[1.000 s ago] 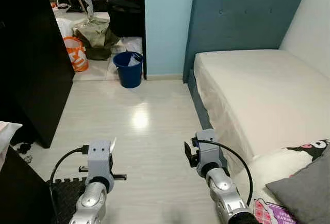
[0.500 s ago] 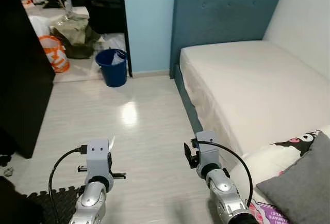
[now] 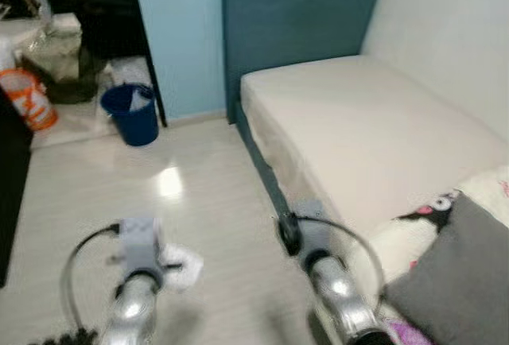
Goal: Clean up the room
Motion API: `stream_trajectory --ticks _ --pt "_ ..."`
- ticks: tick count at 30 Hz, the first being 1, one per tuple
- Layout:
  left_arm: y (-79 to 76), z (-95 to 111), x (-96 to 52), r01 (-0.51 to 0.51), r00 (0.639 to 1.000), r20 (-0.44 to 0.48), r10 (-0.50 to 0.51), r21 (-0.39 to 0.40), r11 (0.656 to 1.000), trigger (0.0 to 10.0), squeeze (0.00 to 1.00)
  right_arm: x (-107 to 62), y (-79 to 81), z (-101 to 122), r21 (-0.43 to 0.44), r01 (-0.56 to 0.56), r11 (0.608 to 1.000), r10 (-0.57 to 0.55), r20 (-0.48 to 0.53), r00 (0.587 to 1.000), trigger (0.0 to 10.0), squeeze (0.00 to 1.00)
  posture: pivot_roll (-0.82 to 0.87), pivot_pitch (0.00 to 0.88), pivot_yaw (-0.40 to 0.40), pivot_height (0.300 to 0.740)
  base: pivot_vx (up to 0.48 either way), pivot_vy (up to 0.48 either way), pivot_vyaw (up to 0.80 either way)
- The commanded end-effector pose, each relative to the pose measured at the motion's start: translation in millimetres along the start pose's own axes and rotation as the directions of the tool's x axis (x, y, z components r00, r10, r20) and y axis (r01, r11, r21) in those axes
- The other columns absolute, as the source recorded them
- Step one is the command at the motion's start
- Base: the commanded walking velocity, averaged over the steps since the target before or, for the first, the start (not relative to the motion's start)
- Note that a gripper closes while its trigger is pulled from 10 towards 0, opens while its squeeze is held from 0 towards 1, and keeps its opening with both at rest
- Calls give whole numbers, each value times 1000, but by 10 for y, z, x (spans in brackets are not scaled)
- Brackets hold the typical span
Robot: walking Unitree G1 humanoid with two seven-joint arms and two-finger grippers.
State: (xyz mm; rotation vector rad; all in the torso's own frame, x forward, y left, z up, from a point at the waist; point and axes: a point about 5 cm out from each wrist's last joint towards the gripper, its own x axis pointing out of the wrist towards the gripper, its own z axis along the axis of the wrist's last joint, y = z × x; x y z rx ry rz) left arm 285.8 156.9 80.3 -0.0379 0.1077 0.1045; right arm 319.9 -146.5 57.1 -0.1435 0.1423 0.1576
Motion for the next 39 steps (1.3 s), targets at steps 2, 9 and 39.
stream_trajectory --ticks 2,9,39 --pt "136 -93 -44 -44 998 -34 44 11 999 10000 0 38 122 63 18 -31 999 30 21 999 10000 0 64 141 -27 740 322 0 0" --pt "144 -88 -40 -51 998 -30 52 11 999 10000 0 44 121 63 19 -29 999 28 19 999 10000 0 66 143 -28 740 324 0 0" --pt "205 -50 16 -88 996 -10 89 19 996 10000 0 113 165 123 -33 -66 997 67 24 997 10000 0 68 120 -49 740 324 0 144"
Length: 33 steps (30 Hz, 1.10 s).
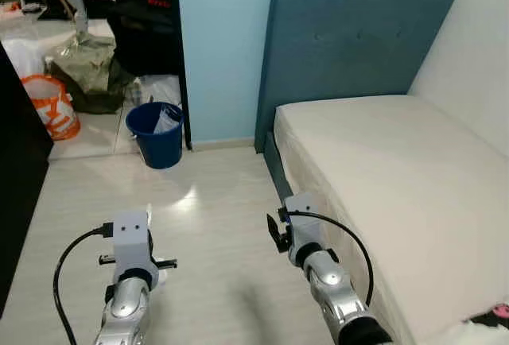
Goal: Clean up the room
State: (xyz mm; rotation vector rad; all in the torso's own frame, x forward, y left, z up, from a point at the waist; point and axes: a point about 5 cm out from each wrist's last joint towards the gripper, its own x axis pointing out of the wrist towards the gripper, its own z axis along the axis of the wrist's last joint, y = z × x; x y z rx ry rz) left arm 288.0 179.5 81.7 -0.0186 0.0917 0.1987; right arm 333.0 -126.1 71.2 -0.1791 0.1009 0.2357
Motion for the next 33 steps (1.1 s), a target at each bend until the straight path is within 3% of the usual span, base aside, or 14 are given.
stream_trajectory --ticks 1,6,33 --pt "-15 -73 -24 7 1000 -28 -7 7 1000 10000 0 -27 9 -68 14 8 1000 -7 -19 1000 10000 0 68 120 -48 740 322 0 800" --pt "-7 -70 -25 11 1000 -25 -10 11 1000 10000 0 -41 3 -85 52 27 998 -26 -17 1000 10000 0 71 119 -44 740 325 0 160" --pt "-25 -63 -11 12 1000 -23 -11 17 1000 10000 0 -46 5 -97 57 32 998 -31 -16 999 10000 0 72 108 -37 740 324 0 0"
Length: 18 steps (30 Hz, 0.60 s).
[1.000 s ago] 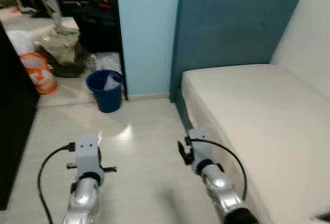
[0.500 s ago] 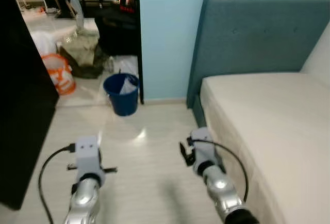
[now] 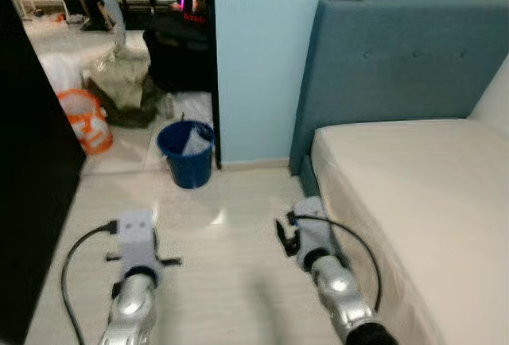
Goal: Clean up the room
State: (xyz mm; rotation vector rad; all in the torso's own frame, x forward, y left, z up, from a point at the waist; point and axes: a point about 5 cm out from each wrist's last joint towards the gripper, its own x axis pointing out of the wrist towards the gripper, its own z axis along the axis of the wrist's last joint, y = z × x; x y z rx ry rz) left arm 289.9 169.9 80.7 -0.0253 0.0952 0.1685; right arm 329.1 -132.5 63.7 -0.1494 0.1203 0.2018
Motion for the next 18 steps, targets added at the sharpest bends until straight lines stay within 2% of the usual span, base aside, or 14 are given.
stream_trajectory --ticks 1,16,18 --pt "74 -52 -13 -18 1000 -19 18 22 1000 10000 0 -6 46 -12 24 1 1000 -1 3 1000 10000 0 72 108 -37 740 326 0 0" --pt "89 -47 -5 -15 1000 -17 16 27 1000 10000 0 -10 74 -12 -5 -17 1000 17 8 1000 10000 0 76 102 -36 740 322 0 0" --pt "91 -46 -3 -17 1000 -17 17 26 1000 10000 0 -8 77 -10 -6 -18 1000 18 8 1000 10000 0 77 103 -36 740 322 0 556"
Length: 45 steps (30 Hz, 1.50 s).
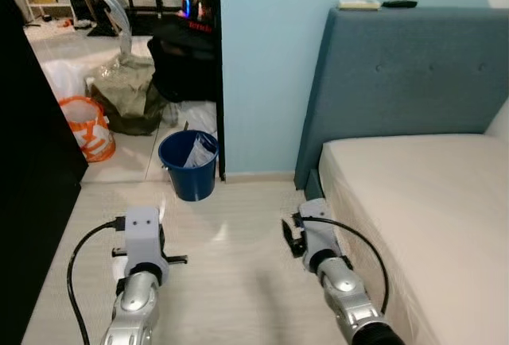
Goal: Clean up the room
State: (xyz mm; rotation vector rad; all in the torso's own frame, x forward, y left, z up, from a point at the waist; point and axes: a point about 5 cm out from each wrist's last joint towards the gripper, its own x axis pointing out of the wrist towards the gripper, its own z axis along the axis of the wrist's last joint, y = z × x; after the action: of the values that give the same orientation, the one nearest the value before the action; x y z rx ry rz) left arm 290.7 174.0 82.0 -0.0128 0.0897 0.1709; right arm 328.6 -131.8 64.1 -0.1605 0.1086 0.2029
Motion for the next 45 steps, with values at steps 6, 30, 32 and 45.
stream_trajectory --ticks 6,30,32,45 --pt "66 -54 -7 -18 1000 -22 19 15 1000 10000 0 3 71 -11 37 -10 999 10 -1 1000 10000 0 79 104 -37 740 323 0 400" --pt "54 -57 -1 -13 1000 -26 14 17 1000 10000 0 0 48 -23 39 5 999 -4 -5 1000 10000 0 78 113 -30 740 324 0 0" --pt "49 -53 6 -11 1000 -25 11 17 1000 10000 0 0 44 -22 39 7 999 -6 -6 1000 10000 0 76 114 -30 740 322 0 0" --pt "42 -52 9 -10 1000 -24 10 16 1000 10000 0 -2 36 -29 39 9 999 -9 -8 1000 10000 0 76 112 -30 740 322 0 0"
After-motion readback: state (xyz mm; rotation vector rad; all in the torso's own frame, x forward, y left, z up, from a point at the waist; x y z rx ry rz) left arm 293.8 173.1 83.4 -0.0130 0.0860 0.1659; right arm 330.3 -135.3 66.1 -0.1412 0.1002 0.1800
